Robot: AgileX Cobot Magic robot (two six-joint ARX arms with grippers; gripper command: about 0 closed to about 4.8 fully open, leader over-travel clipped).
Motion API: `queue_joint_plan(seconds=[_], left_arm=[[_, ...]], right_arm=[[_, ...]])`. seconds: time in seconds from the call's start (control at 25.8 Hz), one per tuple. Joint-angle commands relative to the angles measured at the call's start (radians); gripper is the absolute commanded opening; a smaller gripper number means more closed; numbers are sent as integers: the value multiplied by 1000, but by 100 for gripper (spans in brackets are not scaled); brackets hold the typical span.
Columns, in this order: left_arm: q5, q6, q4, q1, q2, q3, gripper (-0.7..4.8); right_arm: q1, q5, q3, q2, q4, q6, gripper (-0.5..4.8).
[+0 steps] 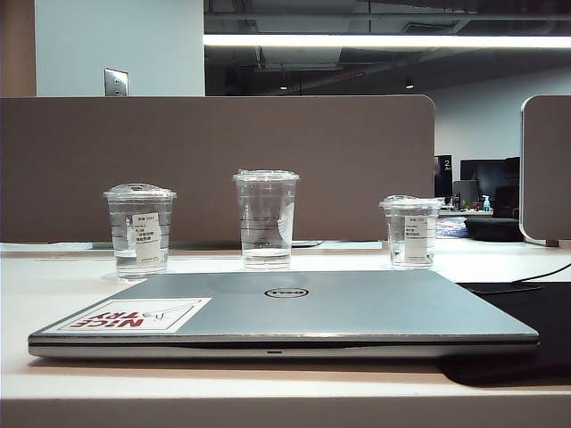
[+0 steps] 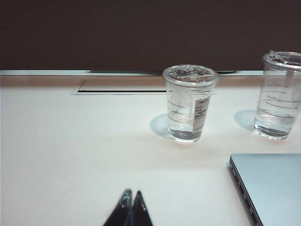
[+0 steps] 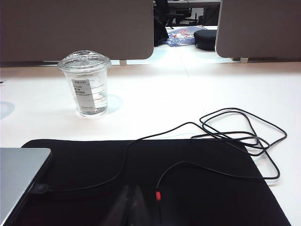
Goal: Pick up the coffee cup on the middle and place it on the left side of the laptop.
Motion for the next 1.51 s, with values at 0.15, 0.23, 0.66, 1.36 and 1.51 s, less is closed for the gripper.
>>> queue_joint_plan(seconds=[0.15, 0.23, 0.66, 1.36, 1.51], left_arm=[[4, -7, 11, 0, 0, 3, -5], [4, -8, 11, 0, 0, 3, -5], [319, -131, 180, -52, 29, 12, -5], [229, 29, 872, -355, 1532, 566, 479], [263, 28, 913, -355, 1759, 719, 479]], right_arm=[[3, 0, -4, -2, 18, 0, -5], [8, 0, -4, 3, 18, 0, -5], [390, 43, -4, 200, 18, 0, -5], [482, 45, -4, 227, 18, 0, -5], [482, 45, -4, 227, 18, 0, -5]])
